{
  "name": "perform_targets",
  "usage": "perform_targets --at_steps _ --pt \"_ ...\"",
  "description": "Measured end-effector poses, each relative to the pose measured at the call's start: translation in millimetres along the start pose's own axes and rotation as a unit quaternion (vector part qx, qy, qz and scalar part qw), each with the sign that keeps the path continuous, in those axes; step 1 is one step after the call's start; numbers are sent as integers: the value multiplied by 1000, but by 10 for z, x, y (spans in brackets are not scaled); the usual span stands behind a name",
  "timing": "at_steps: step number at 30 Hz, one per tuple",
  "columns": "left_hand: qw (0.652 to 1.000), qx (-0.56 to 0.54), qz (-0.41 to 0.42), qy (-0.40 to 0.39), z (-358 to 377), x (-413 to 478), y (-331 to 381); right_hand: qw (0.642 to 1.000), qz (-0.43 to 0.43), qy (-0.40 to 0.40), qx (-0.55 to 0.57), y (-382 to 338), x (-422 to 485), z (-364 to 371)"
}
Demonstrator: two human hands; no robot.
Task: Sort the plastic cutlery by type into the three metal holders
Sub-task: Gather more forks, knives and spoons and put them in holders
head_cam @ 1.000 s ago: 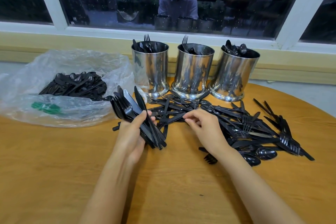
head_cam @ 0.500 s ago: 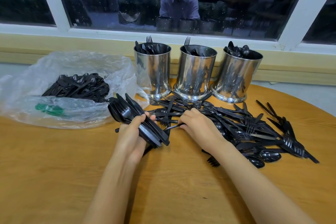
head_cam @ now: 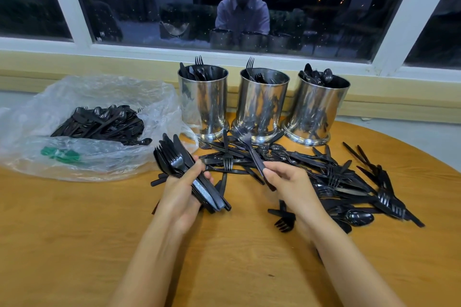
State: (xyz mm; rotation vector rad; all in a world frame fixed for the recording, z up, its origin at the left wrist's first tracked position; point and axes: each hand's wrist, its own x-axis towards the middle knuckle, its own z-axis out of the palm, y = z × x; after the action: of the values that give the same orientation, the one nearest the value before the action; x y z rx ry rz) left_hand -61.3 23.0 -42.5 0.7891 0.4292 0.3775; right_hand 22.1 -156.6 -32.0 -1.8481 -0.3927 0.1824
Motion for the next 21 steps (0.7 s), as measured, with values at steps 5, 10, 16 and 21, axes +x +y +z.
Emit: perform_targets --at_steps 5,10,16,21 --pt "999 5 -33 -24 73 -48 -111 994 3 -39 104 -107 -164 213" --pt "997 10 -58 -54 129 -83 -157 998 -52 -15 21 -67 -174 428" --pt "997 -20 -66 -17 165 -78 -168 981 -179 -17 -74 -6 -265 516" --pt "998 -1 -58 -18 109 -60 -130 971 -216 -69 -80 31 -216 407"
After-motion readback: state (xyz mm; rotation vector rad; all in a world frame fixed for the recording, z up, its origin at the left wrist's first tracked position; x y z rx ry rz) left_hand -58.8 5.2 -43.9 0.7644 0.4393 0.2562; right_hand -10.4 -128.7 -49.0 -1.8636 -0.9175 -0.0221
